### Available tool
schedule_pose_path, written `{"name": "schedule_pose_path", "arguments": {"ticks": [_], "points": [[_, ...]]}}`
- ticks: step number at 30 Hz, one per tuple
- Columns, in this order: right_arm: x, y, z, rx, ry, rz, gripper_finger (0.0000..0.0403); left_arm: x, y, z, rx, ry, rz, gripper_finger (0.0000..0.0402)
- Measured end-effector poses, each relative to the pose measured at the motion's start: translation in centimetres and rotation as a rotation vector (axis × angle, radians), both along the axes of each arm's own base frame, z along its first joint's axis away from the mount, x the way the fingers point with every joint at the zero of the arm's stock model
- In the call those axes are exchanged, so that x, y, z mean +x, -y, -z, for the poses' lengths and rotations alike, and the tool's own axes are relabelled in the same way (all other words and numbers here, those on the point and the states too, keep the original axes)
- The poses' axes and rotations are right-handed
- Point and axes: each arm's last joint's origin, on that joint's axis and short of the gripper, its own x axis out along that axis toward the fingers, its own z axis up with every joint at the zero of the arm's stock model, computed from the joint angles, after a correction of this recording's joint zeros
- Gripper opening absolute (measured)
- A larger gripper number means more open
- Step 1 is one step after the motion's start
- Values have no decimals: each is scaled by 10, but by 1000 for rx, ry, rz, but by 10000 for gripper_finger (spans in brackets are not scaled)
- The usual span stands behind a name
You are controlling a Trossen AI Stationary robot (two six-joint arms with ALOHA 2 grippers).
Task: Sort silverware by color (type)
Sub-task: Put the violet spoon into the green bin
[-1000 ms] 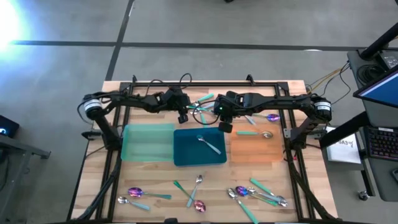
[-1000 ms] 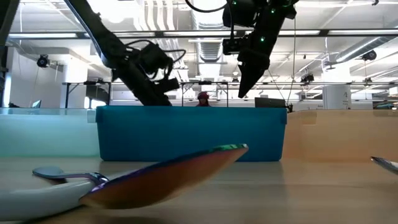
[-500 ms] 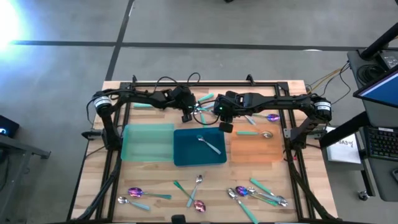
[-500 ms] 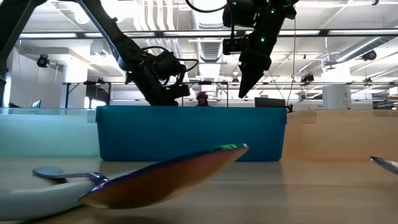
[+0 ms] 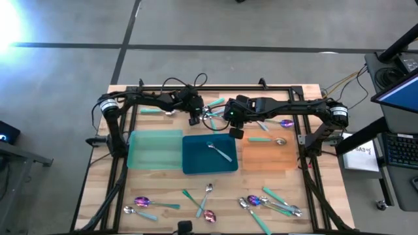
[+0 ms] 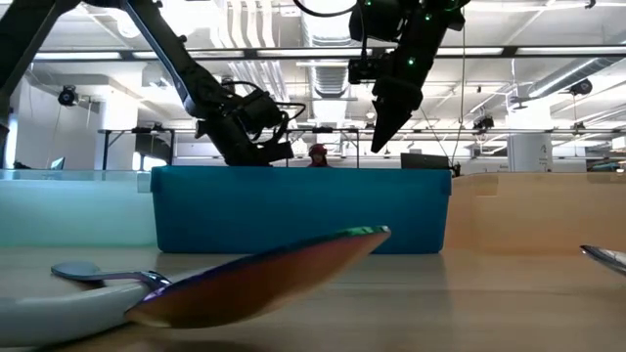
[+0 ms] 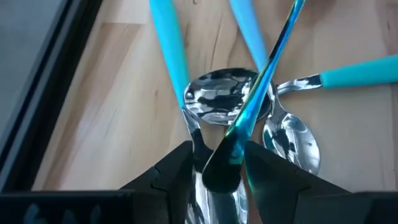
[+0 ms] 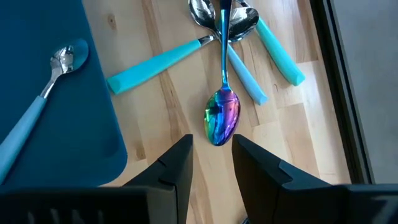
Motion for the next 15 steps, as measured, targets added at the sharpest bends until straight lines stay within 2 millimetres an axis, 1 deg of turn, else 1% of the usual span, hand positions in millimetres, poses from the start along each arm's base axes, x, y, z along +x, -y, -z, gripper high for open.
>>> {"name": "schedule_pose_path", "arguments": {"ticks": [8, 15], "points": [[0, 0, 0, 1, 1, 3, 102, 1, 2, 0, -43, 30, 65, 130], [0, 0, 0, -2, -1, -4, 98, -1, 0, 1, -55, 27, 69, 130]]}}
